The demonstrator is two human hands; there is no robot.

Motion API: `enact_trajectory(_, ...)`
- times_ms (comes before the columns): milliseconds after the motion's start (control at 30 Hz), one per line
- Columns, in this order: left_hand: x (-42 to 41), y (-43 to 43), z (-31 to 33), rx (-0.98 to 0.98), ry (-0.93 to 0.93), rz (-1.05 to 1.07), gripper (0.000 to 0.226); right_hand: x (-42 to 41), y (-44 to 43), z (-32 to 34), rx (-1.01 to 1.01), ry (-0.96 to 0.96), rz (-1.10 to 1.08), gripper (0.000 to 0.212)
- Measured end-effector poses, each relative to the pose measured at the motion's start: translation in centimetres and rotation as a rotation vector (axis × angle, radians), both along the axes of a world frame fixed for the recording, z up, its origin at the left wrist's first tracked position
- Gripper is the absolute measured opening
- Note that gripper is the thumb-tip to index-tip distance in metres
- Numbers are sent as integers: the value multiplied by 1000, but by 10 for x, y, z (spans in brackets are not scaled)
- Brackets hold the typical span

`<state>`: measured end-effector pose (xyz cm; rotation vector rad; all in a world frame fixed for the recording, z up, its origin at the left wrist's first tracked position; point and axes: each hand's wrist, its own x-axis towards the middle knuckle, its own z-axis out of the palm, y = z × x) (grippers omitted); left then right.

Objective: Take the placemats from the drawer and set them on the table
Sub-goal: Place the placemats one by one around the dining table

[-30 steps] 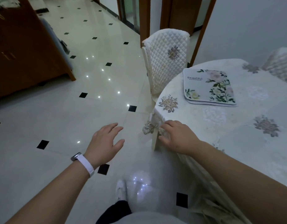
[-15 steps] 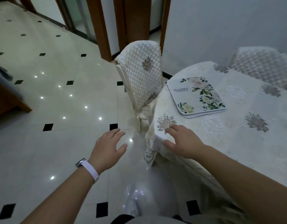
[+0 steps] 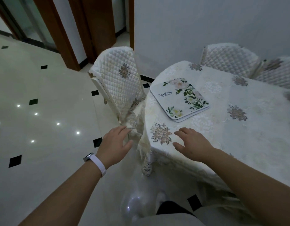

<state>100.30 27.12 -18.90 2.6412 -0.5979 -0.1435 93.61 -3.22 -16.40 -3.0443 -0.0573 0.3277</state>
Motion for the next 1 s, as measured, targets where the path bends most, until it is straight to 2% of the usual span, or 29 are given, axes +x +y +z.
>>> enact_trajectory(300, 70, -38, 10, 47, -81, -128, 59, 44, -25, -22, 50, -8, -78, 58)
enact_trajectory(600, 162, -115, -6, 137, -8, -187, 59, 116, -89, -54, 173, 43, -163, 53)
enact_trajectory(900, 232, -200, -17, 206, 49, -293, 68, 135, -154, -77, 281, 82, -346, 52)
enact_trajectory(1000, 248, -220, -21, 219, 66, -346, 58, 133, -163, -82, 322, 101, -424, 54)
